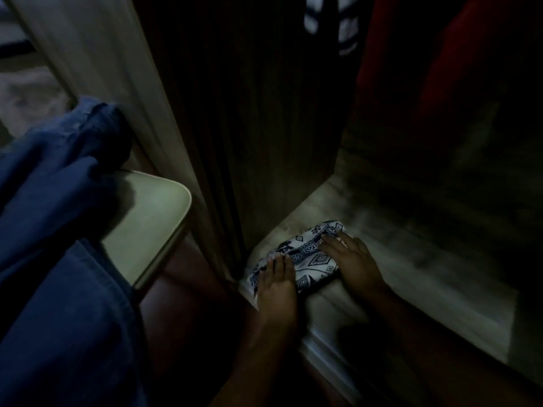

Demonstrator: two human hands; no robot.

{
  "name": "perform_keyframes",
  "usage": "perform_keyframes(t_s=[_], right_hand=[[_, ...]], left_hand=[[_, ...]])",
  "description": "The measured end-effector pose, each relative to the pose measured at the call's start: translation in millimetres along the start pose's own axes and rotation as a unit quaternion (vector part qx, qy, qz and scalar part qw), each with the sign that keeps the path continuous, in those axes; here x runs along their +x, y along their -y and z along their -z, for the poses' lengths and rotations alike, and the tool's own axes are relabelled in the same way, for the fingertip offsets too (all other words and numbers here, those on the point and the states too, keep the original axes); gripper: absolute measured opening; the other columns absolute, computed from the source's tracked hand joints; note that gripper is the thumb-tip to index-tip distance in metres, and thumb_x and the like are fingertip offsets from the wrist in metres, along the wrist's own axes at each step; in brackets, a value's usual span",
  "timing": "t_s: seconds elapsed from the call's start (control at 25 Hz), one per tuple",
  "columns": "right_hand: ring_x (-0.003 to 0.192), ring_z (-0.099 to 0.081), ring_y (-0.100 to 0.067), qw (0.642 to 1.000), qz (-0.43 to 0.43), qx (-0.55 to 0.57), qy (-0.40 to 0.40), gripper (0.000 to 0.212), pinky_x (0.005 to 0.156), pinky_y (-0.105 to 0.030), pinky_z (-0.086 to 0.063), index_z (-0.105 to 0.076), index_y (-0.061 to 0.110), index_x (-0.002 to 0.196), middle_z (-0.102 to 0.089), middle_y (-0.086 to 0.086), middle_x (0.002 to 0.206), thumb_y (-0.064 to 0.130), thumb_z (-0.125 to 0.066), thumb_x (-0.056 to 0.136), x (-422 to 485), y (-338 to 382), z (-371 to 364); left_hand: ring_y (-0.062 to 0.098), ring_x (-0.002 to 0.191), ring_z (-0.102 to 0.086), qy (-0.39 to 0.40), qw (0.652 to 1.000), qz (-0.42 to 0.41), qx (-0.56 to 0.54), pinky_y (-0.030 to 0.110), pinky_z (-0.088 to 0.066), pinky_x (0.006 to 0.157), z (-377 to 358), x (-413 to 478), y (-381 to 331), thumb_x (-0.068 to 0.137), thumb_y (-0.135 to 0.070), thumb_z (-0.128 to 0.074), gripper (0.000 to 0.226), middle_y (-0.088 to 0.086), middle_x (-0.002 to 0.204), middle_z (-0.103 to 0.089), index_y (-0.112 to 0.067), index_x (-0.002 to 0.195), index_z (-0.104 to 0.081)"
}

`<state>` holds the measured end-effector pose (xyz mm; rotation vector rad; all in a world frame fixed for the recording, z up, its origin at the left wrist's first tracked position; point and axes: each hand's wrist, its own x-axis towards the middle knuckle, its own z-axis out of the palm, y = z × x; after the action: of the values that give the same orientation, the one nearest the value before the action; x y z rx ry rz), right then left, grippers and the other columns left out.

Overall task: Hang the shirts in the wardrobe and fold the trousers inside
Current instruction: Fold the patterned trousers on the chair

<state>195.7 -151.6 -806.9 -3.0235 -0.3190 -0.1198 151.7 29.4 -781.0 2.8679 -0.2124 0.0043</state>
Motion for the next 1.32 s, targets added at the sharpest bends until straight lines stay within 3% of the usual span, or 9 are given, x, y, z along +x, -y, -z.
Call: perform_keyframes(t_s=[0.16,0.32,0.44,0.52,0.64,0.8,0.96,1.16,1.32], right_hand=[[0.131,-0.044,-0.028,0.999,0.029,-0.033,-0.001,0.059,0.103,-0.048,-0.036,-0.056,0.028,0.126,-0.052,0.002,0.139,0.005,-0.072,0.074,26.7,-24.9,-40.2],[0.135,-0.038,-0.029,0.997,0.035,-0.063,-0.023,0.069,0.108,-0.049,-0.033,-0.051,0.025,0.132,-0.046,0.001,0.144,0.002,-0.073,0.071,42.6,-35.3,-55.9],[0.135,-0.036,-0.029,0.994,0.023,-0.107,-0.012,0.082,0.107,-0.052,-0.026,-0.047,0.026,0.134,-0.045,-0.001,0.145,0.001,-0.079,0.063,46.9,-43.1,-72.5],[0.141,-0.022,-0.030,0.994,-0.005,-0.108,0.002,0.096,0.109,-0.055,-0.019,-0.031,0.028,0.145,-0.025,-0.001,0.155,-0.004,-0.074,0.065,43.1,-42.1,-77.0],[0.144,0.007,-0.036,0.997,-0.066,-0.043,0.026,0.095,0.113,-0.054,-0.004,0.009,0.029,0.149,0.023,-0.002,0.156,0.001,-0.051,0.082,31.5,-30.9,-73.8],[0.139,0.014,-0.049,0.985,-0.109,0.062,0.122,0.085,0.113,-0.056,-0.016,0.015,0.016,0.149,0.033,-0.014,0.151,0.005,-0.042,0.087,19.6,-16.5,-81.7],[0.138,0.024,-0.043,0.978,-0.085,0.126,0.143,0.087,0.114,-0.052,-0.015,0.016,0.022,0.149,0.038,-0.003,0.149,-0.010,-0.037,0.086,54.0,-19.6,-83.4],[0.138,0.026,-0.041,0.975,-0.089,0.122,0.160,0.089,0.114,-0.048,-0.011,0.016,0.026,0.149,0.038,0.000,0.149,-0.014,-0.034,0.086,85.9,-19.0,-82.6],[0.138,0.024,-0.042,0.976,-0.085,0.111,0.164,0.091,0.113,-0.047,-0.016,0.015,0.025,0.149,0.037,-0.001,0.150,-0.016,-0.035,0.084,90.3,-17.6,-82.1]], left_hand=[[0.033,0.129,-0.047,-0.013,0.999,-0.026,0.017,0.047,-0.038,0.103,-46.7,23.2,2.9,0.055,0.001,-0.082,0.084,0.014,0.139,-0.051,-0.005,0.133,-0.052],[0.032,0.128,-0.049,0.014,0.996,-0.053,0.070,0.052,-0.040,0.102,-63.0,45.9,5.3,0.051,-0.018,-0.087,0.086,0.012,0.136,-0.055,-0.007,0.130,-0.055],[0.033,0.142,-0.025,0.052,0.993,-0.077,0.074,0.053,-0.023,0.113,-80.5,54.4,5.9,0.075,-0.029,-0.075,0.088,0.014,0.154,-0.023,-0.007,0.146,-0.028],[0.031,0.146,0.011,0.107,0.985,-0.114,0.070,0.052,0.005,0.118,-95.9,48.0,9.6,0.094,-0.036,-0.048,0.081,0.007,0.153,0.019,-0.013,0.150,0.006],[0.031,0.141,0.027,0.062,0.993,-0.098,0.031,0.053,0.021,0.111,-99.1,34.6,15.2,0.091,-0.065,-0.012,0.073,0.000,0.153,0.025,-0.027,0.150,0.008],[0.022,0.138,0.034,0.078,0.996,-0.047,-0.013,0.047,0.017,0.115,-108.9,36.6,14.9,0.099,-0.049,-0.009,0.062,-0.003,0.153,0.031,-0.024,0.147,0.022],[0.023,0.140,0.031,0.085,0.996,-0.004,-0.019,0.045,0.017,0.115,-119.4,55.2,16.7,0.089,-0.047,0.009,0.067,-0.001,0.153,0.032,-0.019,0.148,0.021],[0.022,0.141,0.028,0.109,0.994,0.004,-0.029,0.043,0.017,0.111,-112.1,82.6,27.8,0.102,-0.039,-0.015,0.061,0.000,0.155,0.027,-0.017,0.148,0.018],[0.024,0.141,0.028,0.111,0.993,-0.002,-0.050,0.044,0.017,0.112,-112.8,83.5,28.7,0.102,-0.039,-0.017,0.062,0.000,0.155,0.027,-0.017,0.148,0.018]])
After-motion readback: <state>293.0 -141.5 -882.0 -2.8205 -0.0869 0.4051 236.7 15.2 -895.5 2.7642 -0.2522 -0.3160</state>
